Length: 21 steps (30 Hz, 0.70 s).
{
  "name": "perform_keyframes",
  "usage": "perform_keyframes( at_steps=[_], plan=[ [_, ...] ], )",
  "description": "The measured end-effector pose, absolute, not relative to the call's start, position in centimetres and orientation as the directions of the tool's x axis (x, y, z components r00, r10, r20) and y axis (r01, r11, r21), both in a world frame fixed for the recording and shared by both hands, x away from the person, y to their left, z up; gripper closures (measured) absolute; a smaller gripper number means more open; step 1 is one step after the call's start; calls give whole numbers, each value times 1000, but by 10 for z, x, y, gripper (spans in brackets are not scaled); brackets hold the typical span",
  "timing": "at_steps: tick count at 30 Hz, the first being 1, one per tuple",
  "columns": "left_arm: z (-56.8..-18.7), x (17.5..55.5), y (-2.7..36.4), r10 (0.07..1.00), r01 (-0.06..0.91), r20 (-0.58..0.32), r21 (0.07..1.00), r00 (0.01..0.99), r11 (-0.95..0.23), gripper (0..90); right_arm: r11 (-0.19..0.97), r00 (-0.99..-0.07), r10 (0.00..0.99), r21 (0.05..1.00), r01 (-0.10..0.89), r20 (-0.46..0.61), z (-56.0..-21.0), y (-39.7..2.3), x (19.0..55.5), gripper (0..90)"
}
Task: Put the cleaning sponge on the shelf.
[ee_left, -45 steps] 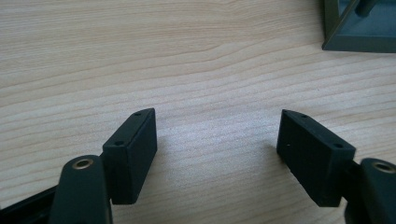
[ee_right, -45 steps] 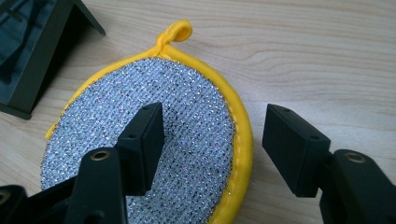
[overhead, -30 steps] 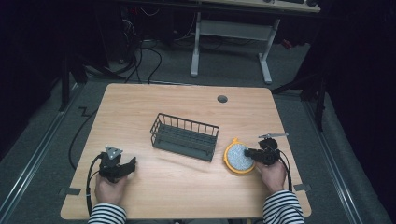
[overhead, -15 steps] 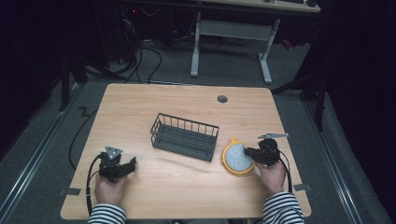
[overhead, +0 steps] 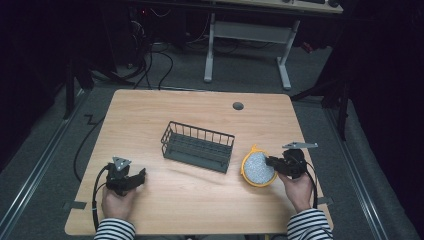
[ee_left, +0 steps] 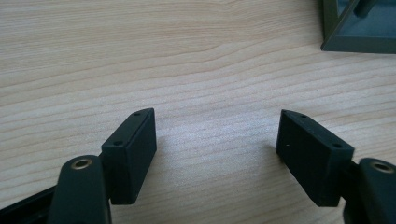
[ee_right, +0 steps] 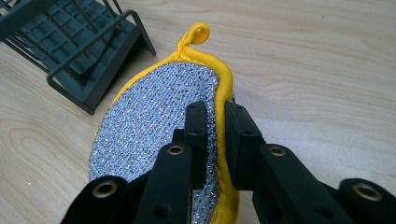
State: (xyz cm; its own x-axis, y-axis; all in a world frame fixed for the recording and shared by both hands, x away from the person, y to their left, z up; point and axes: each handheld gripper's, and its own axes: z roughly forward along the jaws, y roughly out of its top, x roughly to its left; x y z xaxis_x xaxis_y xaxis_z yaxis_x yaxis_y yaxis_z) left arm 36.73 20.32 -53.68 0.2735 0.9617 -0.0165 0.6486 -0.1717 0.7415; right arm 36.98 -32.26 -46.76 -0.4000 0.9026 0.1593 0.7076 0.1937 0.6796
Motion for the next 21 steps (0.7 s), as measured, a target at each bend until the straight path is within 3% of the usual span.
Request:
perform_keyframes(
  at_steps=[21],
  plan=[
    [-537, 368, 203, 961, 648, -17, 741, 277, -174, 292, 173, -441, 881, 748, 641, 173, -422, -322, 371, 804]
  ],
)
